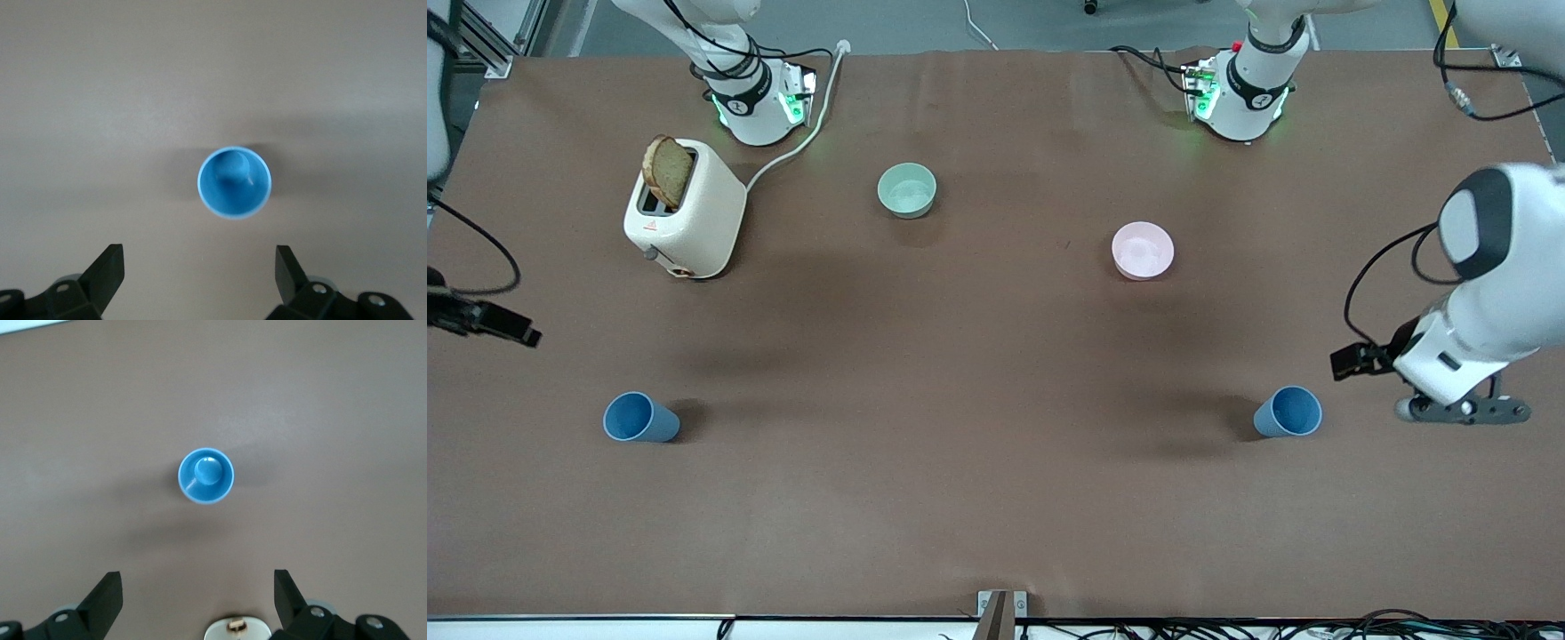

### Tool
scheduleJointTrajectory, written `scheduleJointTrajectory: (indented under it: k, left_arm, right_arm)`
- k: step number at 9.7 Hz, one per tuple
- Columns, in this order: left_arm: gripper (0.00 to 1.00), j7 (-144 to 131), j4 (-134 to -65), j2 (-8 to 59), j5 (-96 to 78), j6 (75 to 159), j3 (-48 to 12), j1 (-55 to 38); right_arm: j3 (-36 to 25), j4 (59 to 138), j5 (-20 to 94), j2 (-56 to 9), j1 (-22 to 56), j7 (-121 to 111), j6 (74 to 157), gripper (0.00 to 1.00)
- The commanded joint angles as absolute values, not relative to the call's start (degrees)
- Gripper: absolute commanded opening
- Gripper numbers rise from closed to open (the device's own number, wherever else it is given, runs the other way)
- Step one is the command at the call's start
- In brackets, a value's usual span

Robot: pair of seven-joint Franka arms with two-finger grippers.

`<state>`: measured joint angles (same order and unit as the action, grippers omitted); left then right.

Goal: Stack blue cups with both arms

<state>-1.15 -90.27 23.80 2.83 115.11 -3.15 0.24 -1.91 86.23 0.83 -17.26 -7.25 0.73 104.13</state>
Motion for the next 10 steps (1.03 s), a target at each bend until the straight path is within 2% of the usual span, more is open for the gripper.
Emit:
scheduleJointTrajectory:
  k: [1,4,6,7,8,9,10]
  left_arm:
    - [0.90,-1.7,-90.4,29.4,3.8,120.9,-3.3,2.5]
    - [0.90,-1.6,-91.2,32.9,3.8,123.0,-3.4,2.9]
    - [0.86,-1.6,-91.2,35.1,3.0,123.3,-3.5,3.0]
    - [0.76,-1.5,-91.2,36.5,3.1,123.5,-3.6,3.1]
    - [0.73,-1.6,-91.3,37.0,3.0,124.2,-3.7,3.1]
    - [0.65,-1.7,-91.7,37.3,2.9,124.7,-3.8,3.0]
    - [0.51,-1.7,-91.9,37.4,2.3,124.6,-4.0,2.9]
  right_arm:
    - [-1.6,86.3,1.8,-24.4,-9.8,-5.4,109.7,1.00]
    - [-1.4,89.2,1.8,-29.3,-10.9,-8.7,118.2,1.00]
    - [-1.2,95.2,1.8,-30.4,-10.8,-8.8,128.6,1.00]
    - [-1.1,95.1,1.9,-31.8,-10.8,-8.8,129.5,1.00]
    - [-1.1,94.9,3.3,-33.0,-10.9,-8.8,130.9,1.00]
    - [-1.0,95.0,4.6,-34.2,-10.8,-8.8,133.0,1.00]
    - [-1.0,95.1,4.9,-34.9,-10.7,-8.9,133.2,1.00]
